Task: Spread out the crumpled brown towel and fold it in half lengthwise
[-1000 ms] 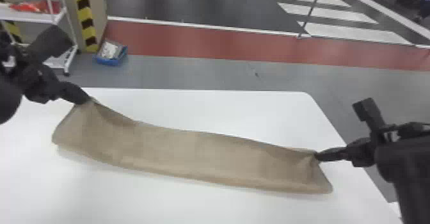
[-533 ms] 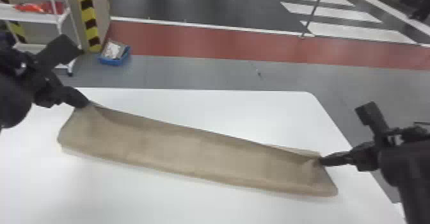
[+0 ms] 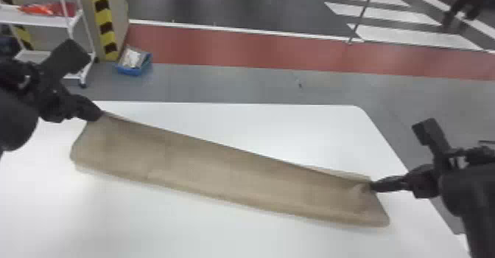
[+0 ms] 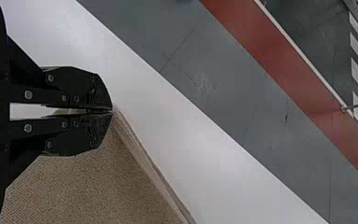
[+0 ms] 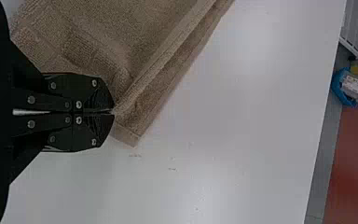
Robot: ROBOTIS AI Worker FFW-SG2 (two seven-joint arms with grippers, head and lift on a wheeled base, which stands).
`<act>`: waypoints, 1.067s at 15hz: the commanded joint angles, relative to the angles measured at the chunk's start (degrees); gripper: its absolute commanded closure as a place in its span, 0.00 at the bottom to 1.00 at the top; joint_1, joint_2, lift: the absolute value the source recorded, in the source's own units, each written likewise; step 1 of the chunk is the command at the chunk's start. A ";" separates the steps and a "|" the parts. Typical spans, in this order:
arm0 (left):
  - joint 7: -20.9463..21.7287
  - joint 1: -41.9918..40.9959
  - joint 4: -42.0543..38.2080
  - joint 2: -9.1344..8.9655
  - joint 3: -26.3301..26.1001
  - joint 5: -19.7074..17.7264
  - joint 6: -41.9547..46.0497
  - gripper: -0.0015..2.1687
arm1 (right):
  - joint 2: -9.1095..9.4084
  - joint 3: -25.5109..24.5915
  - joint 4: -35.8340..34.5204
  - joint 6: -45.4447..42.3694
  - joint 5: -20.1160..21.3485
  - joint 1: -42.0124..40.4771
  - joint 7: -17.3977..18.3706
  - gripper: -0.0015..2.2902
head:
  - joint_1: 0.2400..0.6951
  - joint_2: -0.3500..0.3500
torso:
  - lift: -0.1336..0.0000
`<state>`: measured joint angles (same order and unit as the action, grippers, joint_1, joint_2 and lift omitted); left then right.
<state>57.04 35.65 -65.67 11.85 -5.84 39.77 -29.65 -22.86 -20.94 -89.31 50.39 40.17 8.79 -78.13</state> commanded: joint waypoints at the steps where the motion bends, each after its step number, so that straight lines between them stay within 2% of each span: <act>1: -1.23 -1.03 -0.86 0.01 0.47 -0.93 -0.02 0.00 | -0.08 -0.06 -0.07 0.02 -0.01 0.00 -0.19 0.71 | 1.00 0.19 | 0.07; 6: -5.62 -2.17 -2.18 0.01 1.09 -3.39 0.33 0.01 | 0.01 0.02 0.02 -0.16 0.17 0.09 -0.19 0.71 | 1.00 0.20 | 0.07; 9: -5.98 -2.43 -2.18 0.10 1.70 -3.91 0.68 0.01 | 0.01 -0.33 0.02 0.02 0.08 0.26 -0.19 0.71 | 1.00 0.20 | 0.07; 10: -5.98 -2.70 -2.18 0.37 1.79 -3.91 0.85 0.01 | -0.08 -0.50 -0.16 0.02 -0.01 0.26 -0.19 0.57 | 1.00 0.20 | 0.07; 11: -5.98 -2.78 -2.18 0.54 1.79 -3.91 0.85 0.01 | 0.01 -1.91 -0.25 1.07 -0.80 0.44 -0.19 0.23 | 1.00 0.20 | 0.07; 12: -5.98 -2.87 -2.18 0.63 1.88 -3.91 1.03 0.01 | 0.10 -2.52 -0.51 1.60 -1.32 0.53 -0.19 0.04 | 1.00 0.21 | 0.07; 14: -5.98 -2.87 -2.18 0.63 2.06 -3.91 1.73 0.01 | 0.27 -3.93 -2.36 3.01 -3.26 0.62 -0.19 0.03 | 1.00 0.20 | 0.07; 16: -5.98 -3.05 -2.18 0.63 2.23 -4.00 2.26 0.01 | 0.80 -4.81 -3.32 3.01 -3.52 0.62 -0.19 0.03 | 1.00 0.20 | 0.07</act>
<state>51.05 32.67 -67.84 12.48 -3.70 35.84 -27.77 -22.34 -25.08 -91.97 53.30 37.04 9.39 -78.13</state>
